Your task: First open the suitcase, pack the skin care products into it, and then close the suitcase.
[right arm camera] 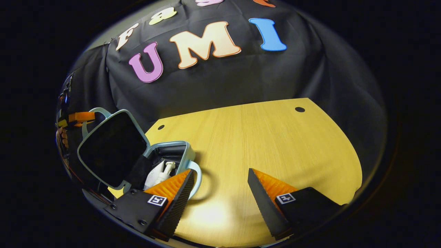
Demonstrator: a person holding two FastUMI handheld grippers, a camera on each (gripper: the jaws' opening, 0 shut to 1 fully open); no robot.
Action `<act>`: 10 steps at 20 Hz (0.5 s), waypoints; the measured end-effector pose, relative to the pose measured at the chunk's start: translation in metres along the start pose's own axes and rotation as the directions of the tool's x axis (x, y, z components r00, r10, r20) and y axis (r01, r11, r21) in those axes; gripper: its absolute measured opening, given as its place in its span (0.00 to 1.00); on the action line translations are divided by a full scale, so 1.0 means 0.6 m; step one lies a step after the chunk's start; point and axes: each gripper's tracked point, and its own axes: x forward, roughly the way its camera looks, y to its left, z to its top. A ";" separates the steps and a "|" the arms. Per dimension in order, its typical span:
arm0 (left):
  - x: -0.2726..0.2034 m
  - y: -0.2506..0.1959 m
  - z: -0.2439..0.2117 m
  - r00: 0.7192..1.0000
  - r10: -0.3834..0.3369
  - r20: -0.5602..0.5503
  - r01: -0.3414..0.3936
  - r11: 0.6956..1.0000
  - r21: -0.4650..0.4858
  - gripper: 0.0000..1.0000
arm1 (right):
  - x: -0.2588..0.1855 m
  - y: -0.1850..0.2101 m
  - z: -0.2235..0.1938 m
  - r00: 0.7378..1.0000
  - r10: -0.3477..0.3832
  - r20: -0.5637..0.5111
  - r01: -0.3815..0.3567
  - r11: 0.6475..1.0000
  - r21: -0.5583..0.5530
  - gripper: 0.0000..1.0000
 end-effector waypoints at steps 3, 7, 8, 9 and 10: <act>0.015 -0.069 -0.007 0.997 -0.078 -0.002 0.078 0.997 -0.014 0.00 | -0.016 -0.029 0.010 1.000 -0.017 0.021 0.017 1.000 0.005 0.99; 0.048 -0.157 -0.044 0.987 -0.158 -0.030 0.158 0.987 -0.006 0.00 | -0.031 -0.062 0.022 0.999 -0.035 0.034 0.035 0.999 0.019 0.96; 0.055 -0.177 -0.059 0.983 -0.177 -0.050 0.177 0.984 -0.005 0.00 | -0.037 -0.070 0.023 0.998 -0.041 0.038 0.040 0.999 0.021 0.96; 0.064 -0.193 -0.069 0.980 -0.193 -0.053 0.193 0.981 -0.011 0.00 | -0.041 -0.077 0.025 0.998 -0.046 0.040 0.045 0.999 0.023 0.99; 0.071 -0.212 -0.086 0.977 -0.202 -0.070 0.202 0.979 -0.015 0.00 | -0.045 -0.084 0.026 0.998 -0.052 0.043 0.051 0.998 0.025 0.99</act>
